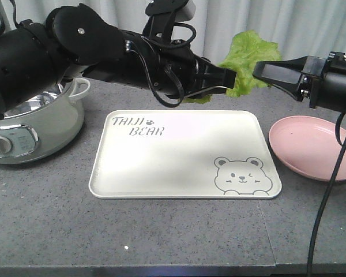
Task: Transfer vegetables to tray and serve
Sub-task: 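Pass the lettuce leaf from the left gripper to the right gripper, then carry the leaf with the right gripper and lower it onto the pink plate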
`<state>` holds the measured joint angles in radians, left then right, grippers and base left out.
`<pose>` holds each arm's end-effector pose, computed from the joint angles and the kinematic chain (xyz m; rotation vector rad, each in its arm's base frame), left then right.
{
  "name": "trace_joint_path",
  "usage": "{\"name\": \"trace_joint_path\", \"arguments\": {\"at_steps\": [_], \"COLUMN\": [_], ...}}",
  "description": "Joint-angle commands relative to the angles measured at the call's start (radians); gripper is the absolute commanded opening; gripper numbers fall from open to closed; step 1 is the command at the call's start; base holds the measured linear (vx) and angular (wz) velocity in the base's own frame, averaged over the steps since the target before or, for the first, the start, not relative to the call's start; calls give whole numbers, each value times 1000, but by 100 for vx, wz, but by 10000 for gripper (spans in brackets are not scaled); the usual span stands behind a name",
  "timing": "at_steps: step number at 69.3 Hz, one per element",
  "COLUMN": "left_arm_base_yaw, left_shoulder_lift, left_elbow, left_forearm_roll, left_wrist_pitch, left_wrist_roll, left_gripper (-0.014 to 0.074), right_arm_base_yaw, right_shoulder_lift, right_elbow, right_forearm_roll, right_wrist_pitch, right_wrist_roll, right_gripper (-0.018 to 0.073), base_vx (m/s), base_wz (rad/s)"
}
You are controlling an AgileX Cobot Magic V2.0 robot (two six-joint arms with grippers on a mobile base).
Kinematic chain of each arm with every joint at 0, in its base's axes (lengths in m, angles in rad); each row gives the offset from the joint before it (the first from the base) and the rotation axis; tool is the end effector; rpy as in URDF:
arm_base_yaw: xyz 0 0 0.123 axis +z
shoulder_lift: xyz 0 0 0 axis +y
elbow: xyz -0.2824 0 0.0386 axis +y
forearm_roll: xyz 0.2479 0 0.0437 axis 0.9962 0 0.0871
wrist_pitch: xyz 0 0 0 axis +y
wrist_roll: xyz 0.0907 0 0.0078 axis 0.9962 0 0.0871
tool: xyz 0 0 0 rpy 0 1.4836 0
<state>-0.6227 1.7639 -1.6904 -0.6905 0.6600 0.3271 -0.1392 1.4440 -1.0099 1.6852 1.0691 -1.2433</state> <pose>0.3163 -0.2709 0.3760 0.6531 2.0938 -0.9324 0.2982 0.0383 0.3371 -0.2113 1.7768 1.2021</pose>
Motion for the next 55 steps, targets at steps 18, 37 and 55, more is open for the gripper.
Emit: {"name": "trace_joint_path", "arguments": {"at_steps": [18, 37, 55], "left_arm_base_yaw": [-4, 0, 0], "left_shoulder_lift": [-59, -108, -158], "left_elbow": [-31, -31, -31], "left_forearm_roll": [-60, -49, 127], "left_wrist_pitch": [-14, 15, 86], "left_wrist_roll": [-2, -2, -27], "left_gripper": [182, 468, 490], "right_arm_base_yaw": [0, -3, -3], "right_shoulder_lift": [-27, -28, -41], "right_elbow": [-31, -31, -44], "right_forearm_roll": [132, 132, 133], "right_wrist_pitch": [47, 63, 7], "right_wrist_roll": [-14, -46, -67], "right_gripper": [-8, -6, -6], "base_vx": [0, 0, 0], "base_wz": [0, 0, 0]}}
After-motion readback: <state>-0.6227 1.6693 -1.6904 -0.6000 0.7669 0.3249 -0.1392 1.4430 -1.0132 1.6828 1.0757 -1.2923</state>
